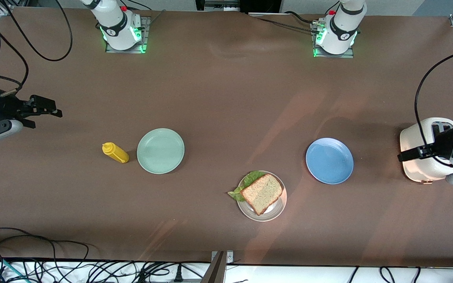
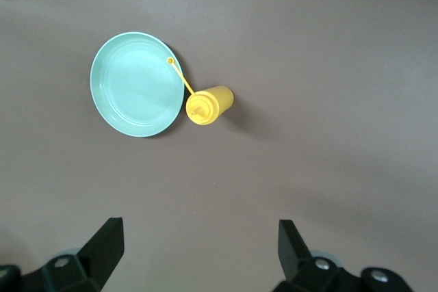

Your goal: Make sandwich on beige plate with both arms

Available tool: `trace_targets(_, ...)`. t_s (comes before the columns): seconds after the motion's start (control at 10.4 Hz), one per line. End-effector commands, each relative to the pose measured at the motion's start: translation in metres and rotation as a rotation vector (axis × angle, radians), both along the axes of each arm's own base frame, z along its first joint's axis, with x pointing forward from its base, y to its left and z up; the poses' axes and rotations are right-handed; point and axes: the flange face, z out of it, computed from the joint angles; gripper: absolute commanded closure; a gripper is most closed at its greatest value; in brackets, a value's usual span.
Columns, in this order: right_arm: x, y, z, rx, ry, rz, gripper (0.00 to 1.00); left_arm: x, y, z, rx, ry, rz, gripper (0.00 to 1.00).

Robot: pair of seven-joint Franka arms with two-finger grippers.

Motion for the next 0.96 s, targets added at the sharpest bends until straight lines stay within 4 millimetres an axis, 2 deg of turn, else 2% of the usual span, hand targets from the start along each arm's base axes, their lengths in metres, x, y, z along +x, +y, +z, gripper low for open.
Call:
trace_targets(0.0, -0.021, 0.015, 0.024, -0.066, -0.012, -0.079, 0.00, -0.011, 0.003, 0.021, 0.031, 0.004, -0.030, 0.00)
trace_targets(0.19, -0.023, 0.011, 0.028, -0.082, -0.020, -0.086, 0.00, -0.013, 0.008, 0.034, 0.022, 0.005, -0.045, 0.00)
trace_targets(0.29, -0.023, -0.006, 0.029, -0.084, -0.023, -0.101, 0.00, -0.014, 0.009, 0.035, 0.020, 0.012, -0.053, 0.00)
trace_targets(0.38, -0.023, -0.013, 0.029, -0.083, -0.025, -0.094, 0.00, -0.015, 0.008, 0.033, 0.017, 0.022, -0.055, 0.00)
trace_targets(0.67, -0.022, -0.015, 0.033, -0.087, -0.020, -0.106, 0.00, -0.012, -0.006, 0.024, 0.056, 0.046, -0.072, 0.00)
trace_targets(0.77, -0.023, -0.016, 0.032, -0.109, -0.011, -0.105, 0.00, -0.010, -0.011, 0.034, 0.069, 0.038, -0.083, 0.00)
trace_targets(0.86, -0.023, -0.019, 0.033, -0.124, -0.011, -0.115, 0.00, -0.010, -0.010, 0.035, 0.041, 0.038, -0.072, 0.00)
